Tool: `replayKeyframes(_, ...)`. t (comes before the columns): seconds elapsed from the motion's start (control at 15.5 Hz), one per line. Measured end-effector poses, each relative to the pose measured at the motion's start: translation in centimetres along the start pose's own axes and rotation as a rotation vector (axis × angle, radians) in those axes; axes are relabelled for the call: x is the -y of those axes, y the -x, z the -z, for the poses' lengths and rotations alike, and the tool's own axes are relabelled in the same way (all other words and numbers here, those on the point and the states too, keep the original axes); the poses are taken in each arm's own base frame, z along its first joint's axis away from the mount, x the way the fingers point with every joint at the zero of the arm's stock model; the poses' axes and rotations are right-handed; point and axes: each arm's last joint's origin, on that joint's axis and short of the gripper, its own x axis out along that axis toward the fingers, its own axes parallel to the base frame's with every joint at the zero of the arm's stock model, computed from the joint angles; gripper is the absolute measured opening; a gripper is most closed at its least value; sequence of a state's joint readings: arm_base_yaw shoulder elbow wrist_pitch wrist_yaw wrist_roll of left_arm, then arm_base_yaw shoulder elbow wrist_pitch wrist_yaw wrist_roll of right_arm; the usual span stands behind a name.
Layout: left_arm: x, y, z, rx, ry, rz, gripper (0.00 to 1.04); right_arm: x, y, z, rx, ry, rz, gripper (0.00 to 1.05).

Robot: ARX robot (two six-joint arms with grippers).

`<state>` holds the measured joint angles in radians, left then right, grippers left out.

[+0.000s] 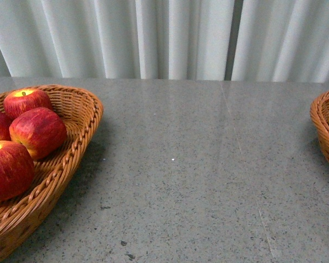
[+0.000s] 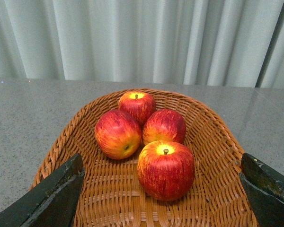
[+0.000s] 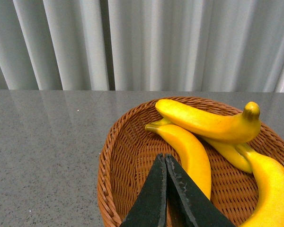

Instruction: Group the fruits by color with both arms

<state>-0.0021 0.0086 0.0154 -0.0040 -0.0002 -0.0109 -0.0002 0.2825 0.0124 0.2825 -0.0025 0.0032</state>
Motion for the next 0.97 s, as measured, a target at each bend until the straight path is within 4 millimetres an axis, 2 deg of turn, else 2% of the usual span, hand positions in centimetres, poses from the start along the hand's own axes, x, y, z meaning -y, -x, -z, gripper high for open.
replayKeyframes(0.39, 0.0, 0.0, 0.0, 0.0, 0.0, 0.0, 0.98, 0.0, 0.7, 0.0, 0.003, 0.0, 0.0, 0.02)
replayKeyframes(0.52, 0.0, 0.0, 0.0, 0.0, 0.0, -0.001, 0.98, 0.0, 1.7, 0.5, -0.029, 0.0, 0.0, 0.02)
replayKeyframes(0.58, 0.0, 0.0, 0.0, 0.0, 0.0, 0.0, 0.98, 0.0, 1.8, 0.1, 0.015, 0.0, 0.0, 0.02)
replayKeyframes(0.84, 0.0, 0.0, 0.0, 0.001, 0.0, -0.001, 0.98, 0.0, 1.8, 0.3, -0.008, 0.0, 0.002, 0.02)
replayKeyframes(0.9, 0.0, 0.0, 0.0, 0.0, 0.0, 0.0, 0.98, 0.0, 1.8, 0.3, -0.008, 0.001, 0.002, 0.04)
replayKeyframes(0.97, 0.0, 0.0, 0.0, 0.0, 0.0, 0.0, 0.98, 0.0, 1.8, 0.3, -0.008, 0.001, 0.002, 0.18)
